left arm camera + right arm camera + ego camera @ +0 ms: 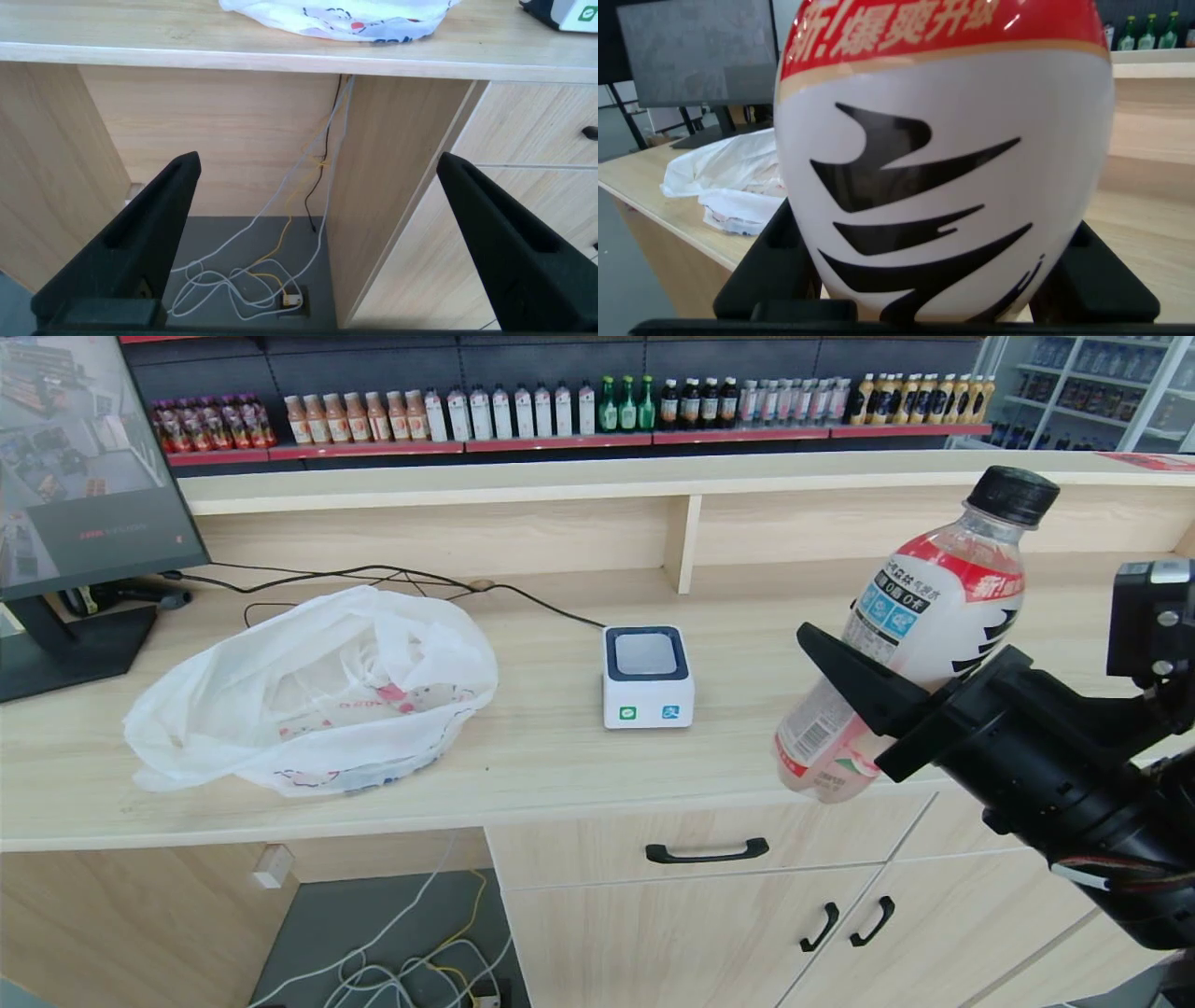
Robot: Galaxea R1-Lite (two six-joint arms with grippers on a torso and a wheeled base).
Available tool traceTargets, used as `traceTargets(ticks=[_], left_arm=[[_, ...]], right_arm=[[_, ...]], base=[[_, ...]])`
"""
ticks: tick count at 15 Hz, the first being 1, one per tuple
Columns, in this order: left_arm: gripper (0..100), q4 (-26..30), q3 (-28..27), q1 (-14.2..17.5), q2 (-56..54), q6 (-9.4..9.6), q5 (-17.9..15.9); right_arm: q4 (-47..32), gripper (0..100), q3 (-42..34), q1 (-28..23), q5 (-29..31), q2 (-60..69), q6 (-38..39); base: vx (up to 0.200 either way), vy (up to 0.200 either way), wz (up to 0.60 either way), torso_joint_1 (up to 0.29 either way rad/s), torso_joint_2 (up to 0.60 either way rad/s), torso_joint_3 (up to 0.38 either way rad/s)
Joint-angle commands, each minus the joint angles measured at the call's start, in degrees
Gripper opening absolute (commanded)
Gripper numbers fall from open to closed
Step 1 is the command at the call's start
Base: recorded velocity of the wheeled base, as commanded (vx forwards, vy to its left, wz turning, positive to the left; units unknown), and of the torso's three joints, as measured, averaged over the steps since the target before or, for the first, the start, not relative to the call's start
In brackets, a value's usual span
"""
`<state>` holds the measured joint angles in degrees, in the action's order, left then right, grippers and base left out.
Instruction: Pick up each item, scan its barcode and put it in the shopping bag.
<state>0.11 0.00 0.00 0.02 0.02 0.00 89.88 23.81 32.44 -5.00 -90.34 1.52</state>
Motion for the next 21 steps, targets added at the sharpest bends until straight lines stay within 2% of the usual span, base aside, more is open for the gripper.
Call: traceTargets(ticks=[1,6,11,14,19,21], left_arm=[[100,-0.02,0.00,0.00,-0.02,-0.11,0.00],[100,-0.11,0.00,0.00,-0.02,-0.11,0.00],[100,-0.11,0.00,0.00,-0.02,-0.02,0.00],[100,-0.11,0.00,0.00,-0.02,-0.02,0.00],[100,-0.11,0.00,0.00,-0.02,-0.02,0.00],[100,-0.11,0.00,0.00,-0.02,-0.02,0.00]], right_arm=[[0.12,0,0.19,-0.01,-0.01,-0.09,-0.03],[0.12,0,-0.08,-0.01,-0.01,-0.45,-0.12],[0.12,0,0.01,0.08,-0.10,-0.80,-0.29],[0.12,0,0.80,0.08,-0.80,-1.15,-3.28],[0.12,0,2.47,-0.62,-10.73,-1.50,-7.06],[-1.46,0,5.64,-1.85,-14.16,-2.64,-10.66]], base=[[0.000,0.200,0.00,-0.012,-0.01,0.002],[0.000,0.200,0.00,0.004,0.00,0.001],[0.000,0.000,0.00,0.000,0.00,0.000],[0.000,0.000,0.00,0.000,0.00,0.000],[0.000,0.000,0.00,0.000,0.00,0.000],[0.000,0.000,0.00,0.000,0.00,0.000]])
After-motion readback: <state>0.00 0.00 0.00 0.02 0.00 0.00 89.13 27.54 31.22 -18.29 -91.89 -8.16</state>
